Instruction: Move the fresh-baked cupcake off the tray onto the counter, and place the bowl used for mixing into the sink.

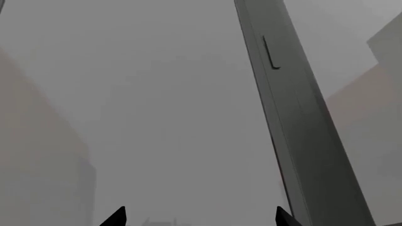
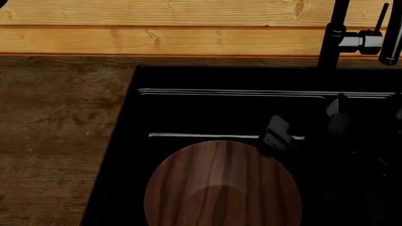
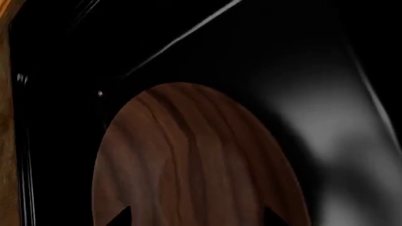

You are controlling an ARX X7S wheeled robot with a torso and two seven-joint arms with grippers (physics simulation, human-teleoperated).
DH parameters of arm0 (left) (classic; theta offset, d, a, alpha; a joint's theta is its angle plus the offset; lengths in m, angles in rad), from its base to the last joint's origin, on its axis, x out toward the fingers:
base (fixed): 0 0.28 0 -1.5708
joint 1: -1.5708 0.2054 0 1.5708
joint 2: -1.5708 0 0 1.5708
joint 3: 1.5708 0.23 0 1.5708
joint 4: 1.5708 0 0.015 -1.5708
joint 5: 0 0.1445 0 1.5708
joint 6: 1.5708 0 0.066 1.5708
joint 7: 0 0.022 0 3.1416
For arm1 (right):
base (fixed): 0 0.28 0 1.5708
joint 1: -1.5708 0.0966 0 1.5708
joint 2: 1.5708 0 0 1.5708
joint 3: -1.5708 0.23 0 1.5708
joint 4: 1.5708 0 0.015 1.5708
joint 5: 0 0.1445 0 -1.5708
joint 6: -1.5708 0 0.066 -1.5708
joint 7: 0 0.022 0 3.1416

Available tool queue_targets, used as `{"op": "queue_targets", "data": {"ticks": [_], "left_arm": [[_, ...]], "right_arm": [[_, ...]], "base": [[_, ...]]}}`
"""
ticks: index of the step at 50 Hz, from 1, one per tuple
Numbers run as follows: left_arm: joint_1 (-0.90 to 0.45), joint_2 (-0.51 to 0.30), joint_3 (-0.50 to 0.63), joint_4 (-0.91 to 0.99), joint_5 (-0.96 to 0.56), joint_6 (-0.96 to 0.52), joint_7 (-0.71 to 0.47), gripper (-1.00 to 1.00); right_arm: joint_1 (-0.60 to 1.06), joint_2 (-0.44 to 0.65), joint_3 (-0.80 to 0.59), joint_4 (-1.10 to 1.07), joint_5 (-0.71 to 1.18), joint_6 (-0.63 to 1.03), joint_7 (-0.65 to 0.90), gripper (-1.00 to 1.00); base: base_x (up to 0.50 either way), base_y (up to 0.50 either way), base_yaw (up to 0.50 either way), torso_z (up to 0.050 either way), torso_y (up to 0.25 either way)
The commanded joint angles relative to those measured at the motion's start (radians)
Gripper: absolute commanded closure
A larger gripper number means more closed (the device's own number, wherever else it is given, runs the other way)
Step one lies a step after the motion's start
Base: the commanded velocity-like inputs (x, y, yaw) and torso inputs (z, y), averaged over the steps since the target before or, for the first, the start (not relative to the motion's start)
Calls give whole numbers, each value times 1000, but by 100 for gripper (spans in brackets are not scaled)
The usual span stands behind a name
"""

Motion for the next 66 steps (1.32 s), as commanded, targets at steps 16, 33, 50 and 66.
{"op": "queue_targets", "data": {"ticks": [16, 33, 50, 66], "left_arm": [[-1, 1, 5, -4, 0, 0, 5, -100], [-2, 1, 8, -4, -3, -4, 10, -100], [-5, 0, 12, -1, -1, -11, 6, -100], [1, -3, 13, 0, 2, -3, 4, -100]], "right_arm": [[190, -29, -21, -15, -62, -2, -90, -100], [351, 39, 8, -368, -148, -230, -97, -100], [591, 145, 79, -772, -253, -555, -49, -100], [642, 197, 107, -902, -293, -638, -7, -100]], "base": [[0, 0, 0, 0, 0], [0, 0, 0, 0, 0], [0, 0, 0, 0, 0], [0, 0, 0, 0, 0]]}}
